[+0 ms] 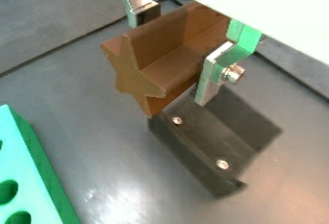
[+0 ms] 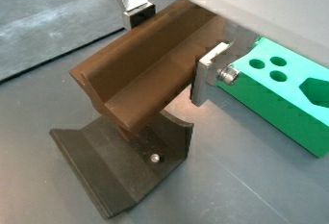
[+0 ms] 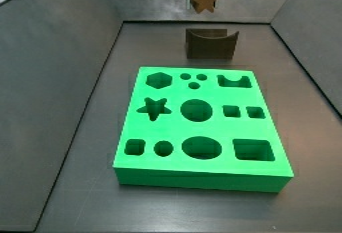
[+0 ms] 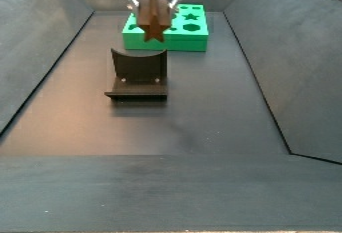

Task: Pick up the star object. Move up. Place the star object on the fixture. Regrasp the star object. Move to above the board. Insert the star object.
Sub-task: Place the star object on the fixture.

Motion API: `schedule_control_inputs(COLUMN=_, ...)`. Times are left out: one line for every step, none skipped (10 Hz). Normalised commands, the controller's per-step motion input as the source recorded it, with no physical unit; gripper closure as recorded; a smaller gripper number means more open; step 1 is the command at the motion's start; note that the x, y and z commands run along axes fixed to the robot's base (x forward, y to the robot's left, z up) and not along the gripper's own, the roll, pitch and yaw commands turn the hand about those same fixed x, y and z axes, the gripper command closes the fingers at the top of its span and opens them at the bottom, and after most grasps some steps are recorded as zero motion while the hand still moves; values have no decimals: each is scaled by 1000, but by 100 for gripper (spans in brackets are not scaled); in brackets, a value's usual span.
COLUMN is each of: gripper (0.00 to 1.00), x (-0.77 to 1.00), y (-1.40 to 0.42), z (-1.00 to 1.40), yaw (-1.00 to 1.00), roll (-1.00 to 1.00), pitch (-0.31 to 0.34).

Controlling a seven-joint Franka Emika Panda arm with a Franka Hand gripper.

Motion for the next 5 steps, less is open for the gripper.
schedule_control_inputs(gripper=100, x=484, y=357, z=683, yaw=-84, roll=-1000, pitch=79)
schedule_control_inputs(gripper=100, x=389, y=296, z=570, yaw=-87, roll=-1000, pitch=96)
schedule_control_inputs(gripper=100, x=213, y=148, z=305, yaw=-89, roll=-1000, pitch=106)
schedule_control_inputs(gripper=100, x=120, y=91, z=88, yaw=-97, roll=-1000, pitch=93)
schedule_control_inputs(gripper=100, x=99, y=69, z=48, yaw=-106, roll=-1000, pitch=94)
